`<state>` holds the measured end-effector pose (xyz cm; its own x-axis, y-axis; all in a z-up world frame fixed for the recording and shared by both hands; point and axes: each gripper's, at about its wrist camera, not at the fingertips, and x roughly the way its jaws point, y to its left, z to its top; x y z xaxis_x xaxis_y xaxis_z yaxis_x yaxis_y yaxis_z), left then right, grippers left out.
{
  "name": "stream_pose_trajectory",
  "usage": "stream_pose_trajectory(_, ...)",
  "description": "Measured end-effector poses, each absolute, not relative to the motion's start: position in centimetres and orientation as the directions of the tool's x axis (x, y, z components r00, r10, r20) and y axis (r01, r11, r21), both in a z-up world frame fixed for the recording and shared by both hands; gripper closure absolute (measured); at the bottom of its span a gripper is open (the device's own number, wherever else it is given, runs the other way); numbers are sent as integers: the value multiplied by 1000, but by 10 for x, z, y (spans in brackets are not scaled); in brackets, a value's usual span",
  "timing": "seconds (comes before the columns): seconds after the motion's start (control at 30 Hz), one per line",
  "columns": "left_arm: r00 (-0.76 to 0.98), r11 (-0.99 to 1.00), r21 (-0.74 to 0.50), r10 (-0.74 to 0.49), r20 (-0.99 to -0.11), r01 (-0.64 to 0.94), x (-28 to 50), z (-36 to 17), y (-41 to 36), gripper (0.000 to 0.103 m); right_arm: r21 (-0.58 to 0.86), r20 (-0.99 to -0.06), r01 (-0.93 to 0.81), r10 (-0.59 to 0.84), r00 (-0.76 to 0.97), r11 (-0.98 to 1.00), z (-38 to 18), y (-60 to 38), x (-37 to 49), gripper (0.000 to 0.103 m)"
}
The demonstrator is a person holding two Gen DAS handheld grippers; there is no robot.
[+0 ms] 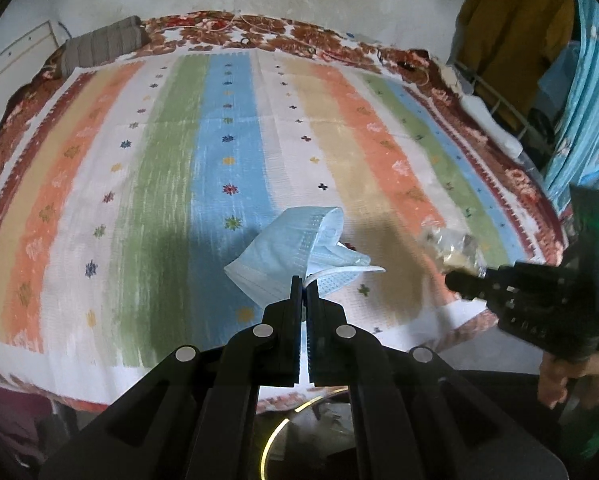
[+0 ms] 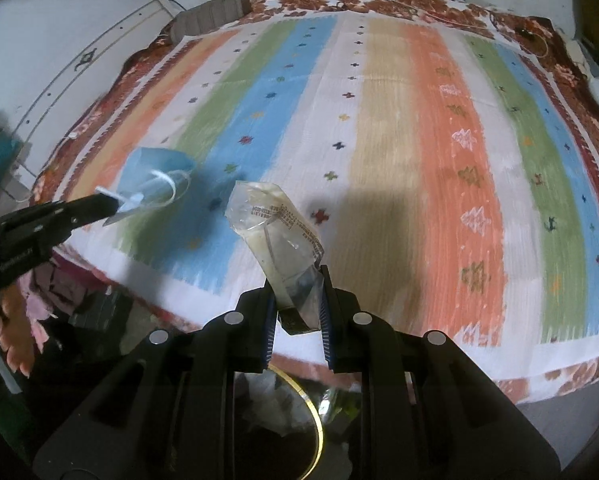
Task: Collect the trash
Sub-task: 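Lift the mask and wrapper and carry them over the black bin with both tools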
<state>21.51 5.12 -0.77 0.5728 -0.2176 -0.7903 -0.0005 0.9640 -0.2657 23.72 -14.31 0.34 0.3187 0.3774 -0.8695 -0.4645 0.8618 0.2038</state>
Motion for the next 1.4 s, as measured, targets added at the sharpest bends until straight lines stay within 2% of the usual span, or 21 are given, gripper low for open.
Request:
stream_pose_trajectory(0.27,549,931,-361,-277,-789,-49,186,-7,52,102,270,-836,-458,442,325,847,18,-154,194,86)
stream_pose_trajectory(0.4,572,935,-355,-288,-768,-6,170,5,42,102,284,-819,-447,457,347,848,22,-163,173,86)
stream_pose_trajectory(0.67,571,909,-417,-354,-741,22,139,3,24,102,294,-802,-452,474,364,842,22,-173,141,85)
stream_pose_trajectory(1.0,584,891,-449,-396,-709,59,91,-6,2,102,267,-826,-455,445,346,849,-2,-177,92,85)
stream_pose_trajectory(1.33,540,878,-477,-388,-747,-29,67,-41,-6,102,258,-877,-429,396,272,866,-41,-178,60,85)
stream_pose_trajectory(1.4,502,854,-517,-424,-754,-56,67,-54,-6,102,263,-887,-422,389,248,868,-49,-177,56,84)
